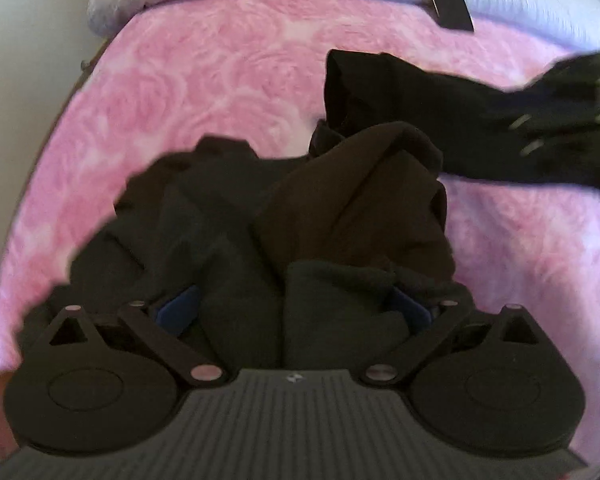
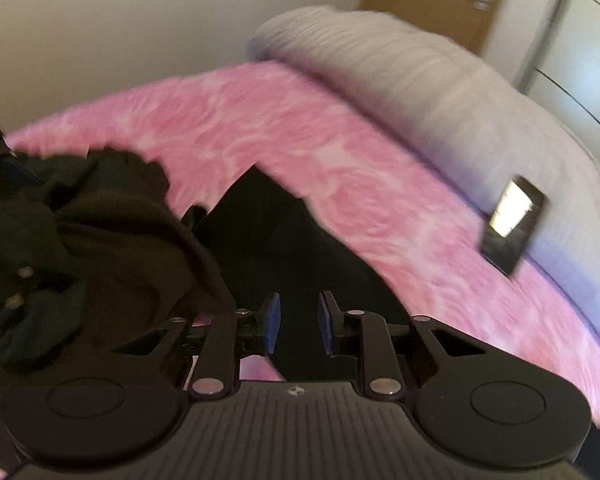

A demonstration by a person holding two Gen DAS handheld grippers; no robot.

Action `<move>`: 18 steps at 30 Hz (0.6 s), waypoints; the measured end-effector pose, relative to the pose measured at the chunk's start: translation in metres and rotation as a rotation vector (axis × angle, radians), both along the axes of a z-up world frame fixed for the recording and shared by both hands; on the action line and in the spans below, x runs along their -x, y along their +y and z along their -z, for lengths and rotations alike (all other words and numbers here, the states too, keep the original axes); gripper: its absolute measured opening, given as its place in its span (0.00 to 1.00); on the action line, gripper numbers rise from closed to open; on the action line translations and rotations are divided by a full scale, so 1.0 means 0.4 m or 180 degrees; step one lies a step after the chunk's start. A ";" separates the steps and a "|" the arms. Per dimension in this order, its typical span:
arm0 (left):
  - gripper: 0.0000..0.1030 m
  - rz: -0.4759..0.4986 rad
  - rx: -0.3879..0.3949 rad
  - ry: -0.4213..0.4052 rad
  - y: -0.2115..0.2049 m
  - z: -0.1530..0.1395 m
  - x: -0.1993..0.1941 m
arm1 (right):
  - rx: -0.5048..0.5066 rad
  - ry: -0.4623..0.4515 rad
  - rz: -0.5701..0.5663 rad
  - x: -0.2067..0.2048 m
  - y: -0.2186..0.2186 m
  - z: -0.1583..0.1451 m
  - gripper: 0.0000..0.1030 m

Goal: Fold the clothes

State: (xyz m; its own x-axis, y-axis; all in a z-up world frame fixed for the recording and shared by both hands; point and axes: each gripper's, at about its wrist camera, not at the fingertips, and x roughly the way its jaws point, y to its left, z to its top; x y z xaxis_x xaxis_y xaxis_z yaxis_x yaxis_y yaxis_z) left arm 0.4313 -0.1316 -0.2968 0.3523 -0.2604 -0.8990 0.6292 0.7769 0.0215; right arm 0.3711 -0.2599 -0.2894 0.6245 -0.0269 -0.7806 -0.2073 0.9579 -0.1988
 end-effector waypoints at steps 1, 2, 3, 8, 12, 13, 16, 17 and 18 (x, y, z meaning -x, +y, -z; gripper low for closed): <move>0.96 -0.0023 0.0071 -0.0002 0.012 -0.003 0.003 | 0.0060 0.0034 -0.0112 -0.014 0.015 0.026 0.25; 0.96 -0.0031 0.0119 0.0001 0.019 -0.006 0.004 | 0.0137 0.0051 -0.0232 -0.025 0.034 0.050 0.29; 0.97 -0.0042 0.0160 0.0009 0.024 -0.009 0.003 | 0.0219 0.0060 -0.0347 -0.033 0.053 0.070 0.35; 0.98 -0.0040 0.0230 0.0009 0.026 -0.008 -0.007 | 0.0547 0.0081 -0.0690 -0.075 0.121 0.150 0.39; 0.98 -0.0062 0.0263 0.0018 0.024 -0.008 -0.014 | 0.0635 0.0061 -0.0689 -0.107 0.137 0.172 0.40; 0.98 -0.0062 0.0267 0.0017 0.024 -0.008 -0.013 | 0.0645 0.0057 -0.0669 -0.115 0.138 0.175 0.41; 0.98 -0.0057 0.0290 0.0032 0.028 -0.007 -0.015 | 0.0507 0.0080 -0.0558 -0.128 0.124 0.164 0.41; 0.98 -0.0056 0.0297 0.0041 0.029 -0.006 -0.016 | 0.0438 0.0067 -0.0476 -0.127 0.113 0.152 0.42; 0.99 -0.0055 0.0298 0.0048 0.029 -0.005 -0.018 | 0.0373 0.0036 -0.0394 -0.123 0.102 0.139 0.42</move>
State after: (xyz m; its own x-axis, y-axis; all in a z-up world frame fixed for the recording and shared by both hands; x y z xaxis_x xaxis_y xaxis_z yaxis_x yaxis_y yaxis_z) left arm 0.4386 -0.1202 -0.2947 0.3440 -0.3376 -0.8762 0.6154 0.7858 -0.0612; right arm 0.4202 -0.2192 -0.3450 0.6199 -0.0417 -0.7836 -0.3250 0.8953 -0.3047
